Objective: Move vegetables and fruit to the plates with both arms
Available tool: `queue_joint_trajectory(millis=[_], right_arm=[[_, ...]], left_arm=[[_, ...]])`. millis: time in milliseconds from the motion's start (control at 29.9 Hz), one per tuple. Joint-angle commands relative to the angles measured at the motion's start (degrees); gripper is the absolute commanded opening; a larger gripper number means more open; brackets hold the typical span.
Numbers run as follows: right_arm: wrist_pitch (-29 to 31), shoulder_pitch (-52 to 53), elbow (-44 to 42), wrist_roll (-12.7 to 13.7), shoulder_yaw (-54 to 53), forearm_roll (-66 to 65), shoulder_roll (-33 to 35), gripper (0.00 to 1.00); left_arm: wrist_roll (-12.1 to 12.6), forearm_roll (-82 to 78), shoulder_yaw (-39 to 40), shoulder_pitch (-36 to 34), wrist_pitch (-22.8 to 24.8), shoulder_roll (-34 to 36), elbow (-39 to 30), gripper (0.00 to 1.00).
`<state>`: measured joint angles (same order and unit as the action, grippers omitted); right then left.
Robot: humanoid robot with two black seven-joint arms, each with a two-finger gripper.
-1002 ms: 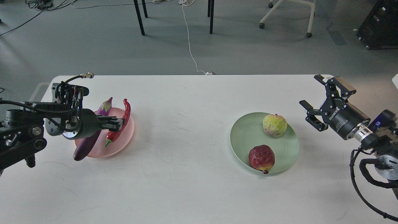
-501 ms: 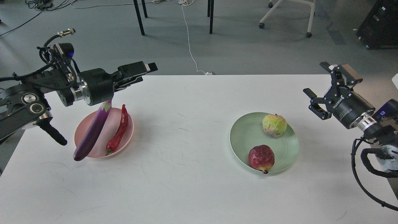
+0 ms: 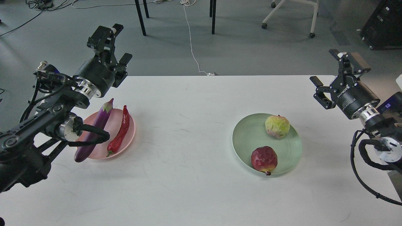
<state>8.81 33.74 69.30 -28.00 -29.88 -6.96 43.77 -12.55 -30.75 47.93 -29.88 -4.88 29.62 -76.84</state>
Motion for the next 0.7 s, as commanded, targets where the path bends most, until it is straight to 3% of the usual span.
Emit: queue_joint_trajectory(millis=[0, 200, 367, 534, 668], right_arm=[[0.1, 0.6, -2.6, 0.0, -0.7, 1.6, -2.5, 0.99], [0.0, 0.6, -3.5, 0.0, -1.2, 4.8, -4.2, 0.99], [-0.1, 0.4, -3.6, 0.0, -1.4, 4.8, -5.7, 0.99], [0.4, -0.1, -3.5, 0.0, -1.5, 4.8, -5.8, 0.99], [0.5, -0.4, -3.6, 0.0, -1.3, 4.6, -6.8, 0.99]], left_arm=[[0.2, -0.5, 6.7, 4.9, 6.0, -5.2, 2.6, 1.00], [0.2, -0.5, 13.9, 9.8, 13.6, -10.8, 7.1, 1.00], [-0.5, -0.3, 14.2, 12.9, 14.3, -12.3, 7.2, 1.00], [-4.1, 0.2, 14.1, 13.9, 15.0, -12.8, 6.6, 1.00], [-5.1, 0.2, 14.8, 17.1, 16.3, -12.9, 5.6, 1.00]])
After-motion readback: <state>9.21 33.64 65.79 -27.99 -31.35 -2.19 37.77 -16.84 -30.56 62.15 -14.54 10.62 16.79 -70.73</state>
